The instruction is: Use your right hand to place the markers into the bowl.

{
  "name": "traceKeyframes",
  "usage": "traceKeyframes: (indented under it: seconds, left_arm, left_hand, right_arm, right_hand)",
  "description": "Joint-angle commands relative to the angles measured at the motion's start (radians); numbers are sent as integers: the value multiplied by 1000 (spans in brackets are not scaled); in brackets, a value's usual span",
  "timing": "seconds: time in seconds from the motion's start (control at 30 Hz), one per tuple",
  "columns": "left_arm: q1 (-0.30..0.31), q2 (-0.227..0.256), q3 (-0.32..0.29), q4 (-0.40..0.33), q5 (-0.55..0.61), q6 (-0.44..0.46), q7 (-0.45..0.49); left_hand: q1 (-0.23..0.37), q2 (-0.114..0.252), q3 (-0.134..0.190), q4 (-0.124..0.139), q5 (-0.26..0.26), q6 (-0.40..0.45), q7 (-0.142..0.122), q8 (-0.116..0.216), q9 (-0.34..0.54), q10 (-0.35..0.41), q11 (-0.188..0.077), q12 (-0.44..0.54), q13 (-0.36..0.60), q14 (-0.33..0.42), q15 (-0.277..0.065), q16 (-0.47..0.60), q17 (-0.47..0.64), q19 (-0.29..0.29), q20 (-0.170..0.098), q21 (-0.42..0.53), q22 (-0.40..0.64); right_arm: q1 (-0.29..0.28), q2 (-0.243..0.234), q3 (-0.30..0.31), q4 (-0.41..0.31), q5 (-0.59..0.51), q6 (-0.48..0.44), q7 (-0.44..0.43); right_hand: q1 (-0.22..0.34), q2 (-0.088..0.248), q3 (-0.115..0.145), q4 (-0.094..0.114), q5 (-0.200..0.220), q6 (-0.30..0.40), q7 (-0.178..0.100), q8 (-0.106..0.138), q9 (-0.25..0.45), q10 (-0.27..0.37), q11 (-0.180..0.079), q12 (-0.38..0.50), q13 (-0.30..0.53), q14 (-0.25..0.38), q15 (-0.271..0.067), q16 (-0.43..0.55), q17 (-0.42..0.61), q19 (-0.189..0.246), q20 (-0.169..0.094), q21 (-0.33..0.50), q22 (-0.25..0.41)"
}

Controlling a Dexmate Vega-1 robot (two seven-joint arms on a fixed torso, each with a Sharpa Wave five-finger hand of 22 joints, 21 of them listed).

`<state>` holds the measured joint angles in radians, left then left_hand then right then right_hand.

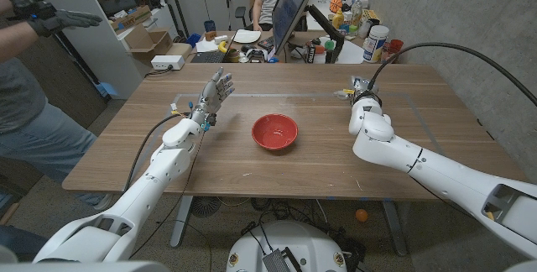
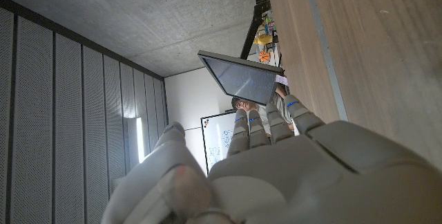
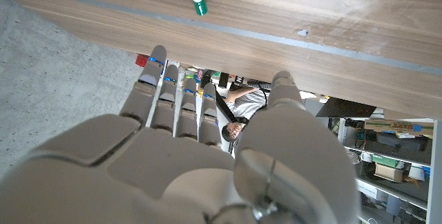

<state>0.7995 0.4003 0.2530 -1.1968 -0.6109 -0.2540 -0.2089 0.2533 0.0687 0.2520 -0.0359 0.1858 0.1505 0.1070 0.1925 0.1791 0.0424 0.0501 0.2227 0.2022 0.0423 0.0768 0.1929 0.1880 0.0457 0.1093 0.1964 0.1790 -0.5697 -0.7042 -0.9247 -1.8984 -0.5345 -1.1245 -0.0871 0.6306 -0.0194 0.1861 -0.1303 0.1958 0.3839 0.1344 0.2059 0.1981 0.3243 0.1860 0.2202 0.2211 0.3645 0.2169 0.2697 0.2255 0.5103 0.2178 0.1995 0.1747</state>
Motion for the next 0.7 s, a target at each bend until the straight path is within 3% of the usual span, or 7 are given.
traceKeyframes:
  seconds: [0.03,0.3,0.53,0.7]
  left_arm:
    - [-6,-4,0,9,1,1,-7]
    - [-7,-5,1,6,5,2,-7]
    - [1,1,2,-7,13,7,5]
    - [3,5,3,-12,17,9,9]
  left_hand:
    - [-4,-2,6,-6,6,7,3,6,2,5,4,4,4,5,5,7,3,-4,7,3,3]
    - [-4,-2,6,-7,6,10,6,6,2,7,5,4,4,7,5,7,3,-5,5,3,3]
    - [-4,-2,6,-7,6,10,6,5,2,7,6,3,4,7,6,6,3,-5,5,3,3]
    - [-4,-1,6,-7,6,10,6,5,2,7,7,3,4,7,6,6,3,-5,5,3,3]
  right_arm:
    - [68,11,-84,25,-11,-110,46]
    - [94,4,-111,34,23,-130,53]
    - [111,-2,-124,42,53,-135,50]
    - [123,-5,-134,52,72,-134,47]
  right_hand:
    - [-5,-2,0,0,-2,2,3,3,2,-29,4,-13,5,-22,-1,-11,2,-4,1,-4,3]
    - [-4,3,2,1,-2,18,-8,7,3,-40,2,-14,8,-39,-1,-19,3,-17,2,-9,3]
    - [-2,13,5,1,-4,-49,-23,-17,3,-25,3,-5,12,-46,-1,-24,5,-35,1,-10,4]
    - [2,16,7,0,-4,-54,-36,-16,3,-17,-1,-1,14,-43,-2,-23,6,-36,1,-9,4]
